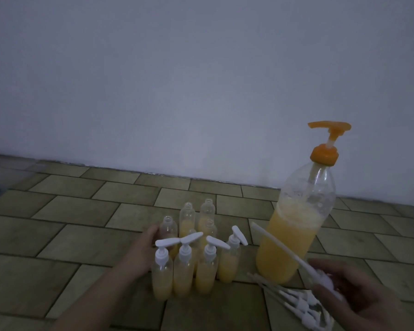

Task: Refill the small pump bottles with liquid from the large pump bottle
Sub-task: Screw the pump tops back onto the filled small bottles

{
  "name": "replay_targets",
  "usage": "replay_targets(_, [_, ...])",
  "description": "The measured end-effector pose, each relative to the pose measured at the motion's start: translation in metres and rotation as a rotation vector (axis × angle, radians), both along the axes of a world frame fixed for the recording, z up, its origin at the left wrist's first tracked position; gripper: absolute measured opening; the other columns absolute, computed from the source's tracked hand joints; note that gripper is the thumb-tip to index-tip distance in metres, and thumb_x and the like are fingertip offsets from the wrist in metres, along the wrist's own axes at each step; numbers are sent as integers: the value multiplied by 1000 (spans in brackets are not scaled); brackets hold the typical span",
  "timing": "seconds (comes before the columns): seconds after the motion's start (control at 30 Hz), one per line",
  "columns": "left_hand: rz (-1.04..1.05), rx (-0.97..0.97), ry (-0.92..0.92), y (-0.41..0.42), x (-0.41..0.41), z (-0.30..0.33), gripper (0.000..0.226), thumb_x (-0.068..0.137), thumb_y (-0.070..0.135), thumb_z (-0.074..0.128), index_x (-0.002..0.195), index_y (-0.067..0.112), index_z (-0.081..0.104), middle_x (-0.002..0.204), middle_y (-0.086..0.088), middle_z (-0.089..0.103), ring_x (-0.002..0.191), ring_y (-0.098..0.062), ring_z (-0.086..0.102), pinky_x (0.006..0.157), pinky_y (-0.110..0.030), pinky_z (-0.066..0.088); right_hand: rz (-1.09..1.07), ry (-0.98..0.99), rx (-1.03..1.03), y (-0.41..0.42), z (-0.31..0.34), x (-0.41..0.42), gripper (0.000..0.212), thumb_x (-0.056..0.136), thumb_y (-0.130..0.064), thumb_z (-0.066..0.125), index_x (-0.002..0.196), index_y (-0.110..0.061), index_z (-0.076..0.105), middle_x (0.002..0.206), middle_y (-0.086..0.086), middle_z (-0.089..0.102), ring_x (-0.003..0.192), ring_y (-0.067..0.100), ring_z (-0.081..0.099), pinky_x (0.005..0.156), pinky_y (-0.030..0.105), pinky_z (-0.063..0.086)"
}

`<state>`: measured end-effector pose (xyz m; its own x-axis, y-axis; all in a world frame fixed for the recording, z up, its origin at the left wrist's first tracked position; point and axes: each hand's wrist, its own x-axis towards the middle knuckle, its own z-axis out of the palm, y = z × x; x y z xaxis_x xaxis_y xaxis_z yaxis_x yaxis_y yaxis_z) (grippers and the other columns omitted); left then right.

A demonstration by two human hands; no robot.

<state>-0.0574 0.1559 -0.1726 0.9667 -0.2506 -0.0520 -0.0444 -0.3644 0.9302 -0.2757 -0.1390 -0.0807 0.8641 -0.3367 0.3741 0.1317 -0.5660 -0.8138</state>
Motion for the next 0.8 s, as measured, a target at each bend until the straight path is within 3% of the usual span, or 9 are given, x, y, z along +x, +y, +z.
replay_targets(0.07, [70,-57,-34,2,-7,5,25,87,4,61,108,15,57,100,0,66,101,-25,63,81,-39,53,60,-87,182,17,8,2,41,50,-39,85,89,-36,72,78,2,74,71,10,69,67,12,52])
replay_targets(0.1, [104,-100,-55,5,-12,11,16,88,13,62,102,18,57,95,2,65,98,-24,63,73,-33,52,57,-146,190,26,12,4,41,51,-44,84,88,-35,71,77,0,74,71,8,69,66,12,52])
replay_targets(0.2, [213,-163,-226,19,-27,37,20,82,38,68,98,35,57,99,8,63,94,-11,61,67,-25,46,-31,-283,22,41,22,12,36,63,-13,86,86,-36,69,78,-11,71,71,3,67,65,9,50])
replay_targets(0.3, [262,-77,-505,33,-50,68,42,80,30,72,101,57,47,109,17,53,98,3,52,69,-22,42,-8,-446,-170,58,37,20,21,75,-29,69,95,-37,66,93,-16,67,85,4,65,72,16,53])
replay_targets(0.4, [215,-37,-645,34,-72,91,49,70,37,70,99,68,46,107,30,47,96,15,47,71,-14,43,57,-482,-181,71,51,28,20,76,-34,63,96,-34,67,100,-18,63,92,3,64,76,13,51])
replay_targets(0.5, [177,-50,-658,29,-87,98,48,69,35,66,103,65,49,108,26,49,99,11,49,71,-1,41,75,-498,-195,83,60,33,21,77,-33,61,98,-32,66,98,-18,62,90,3,63,74,11,49])
replay_targets(0.63, [127,-86,-640,25,-97,97,44,70,36,68,108,55,54,108,21,53,100,7,50,67,-3,43,66,-497,-202,87,65,33,23,77,-33,60,99,-29,65,98,-18,62,91,-2,61,75,4,43])
replay_targets(0.8, [107,-76,-624,25,-102,100,41,69,52,69,108,57,54,110,21,51,101,7,50,66,-4,44,61,-452,-272,79,68,32,24,77,-35,58,101,-36,63,102,-23,60,93,-7,58,77,1,40])
